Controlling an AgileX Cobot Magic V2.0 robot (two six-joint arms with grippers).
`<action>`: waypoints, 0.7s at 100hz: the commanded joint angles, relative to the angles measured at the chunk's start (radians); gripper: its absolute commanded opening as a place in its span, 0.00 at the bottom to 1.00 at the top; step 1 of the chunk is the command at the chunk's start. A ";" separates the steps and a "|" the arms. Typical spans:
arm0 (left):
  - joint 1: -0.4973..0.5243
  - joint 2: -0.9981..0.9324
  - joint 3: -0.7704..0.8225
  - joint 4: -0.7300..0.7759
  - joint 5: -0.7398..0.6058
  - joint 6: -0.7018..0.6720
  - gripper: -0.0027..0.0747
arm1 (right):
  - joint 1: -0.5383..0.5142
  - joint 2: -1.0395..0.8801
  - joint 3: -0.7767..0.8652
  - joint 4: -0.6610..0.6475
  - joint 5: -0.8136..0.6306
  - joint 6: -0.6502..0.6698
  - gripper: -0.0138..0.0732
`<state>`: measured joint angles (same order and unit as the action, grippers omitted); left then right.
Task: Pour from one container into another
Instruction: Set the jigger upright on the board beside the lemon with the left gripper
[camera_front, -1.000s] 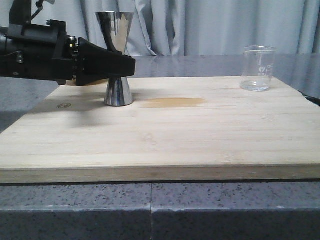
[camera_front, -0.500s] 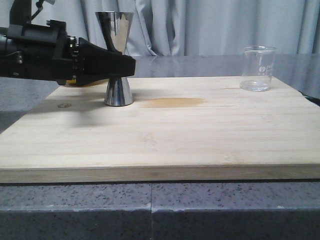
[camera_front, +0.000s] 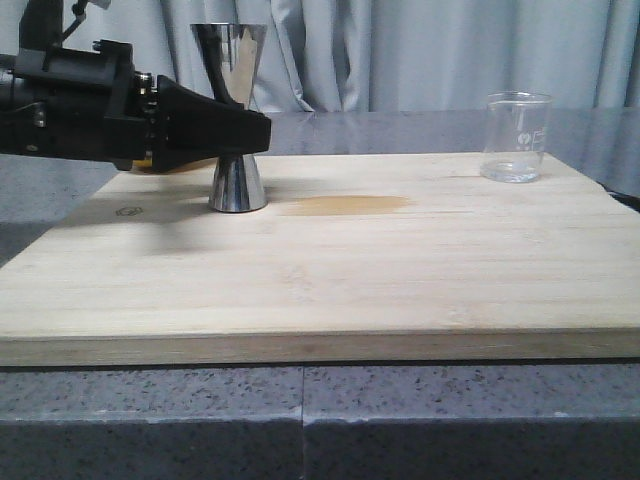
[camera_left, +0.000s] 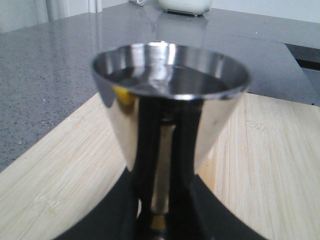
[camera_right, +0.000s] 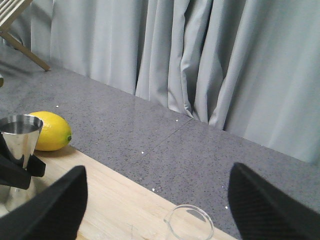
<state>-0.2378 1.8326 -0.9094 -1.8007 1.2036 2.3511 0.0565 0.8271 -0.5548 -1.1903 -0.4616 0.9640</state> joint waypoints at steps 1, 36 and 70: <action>-0.002 -0.029 -0.018 -0.045 0.065 -0.013 0.01 | 0.000 -0.015 -0.025 0.025 -0.037 -0.001 0.77; -0.002 -0.029 -0.018 -0.045 0.065 -0.013 0.06 | 0.000 -0.015 -0.025 0.025 -0.037 -0.001 0.77; -0.002 -0.029 -0.018 -0.047 0.065 -0.043 0.32 | 0.000 -0.015 -0.025 0.025 -0.037 -0.001 0.77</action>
<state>-0.2378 1.8373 -0.9113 -1.7968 1.1932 2.3245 0.0565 0.8271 -0.5548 -1.1903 -0.4616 0.9640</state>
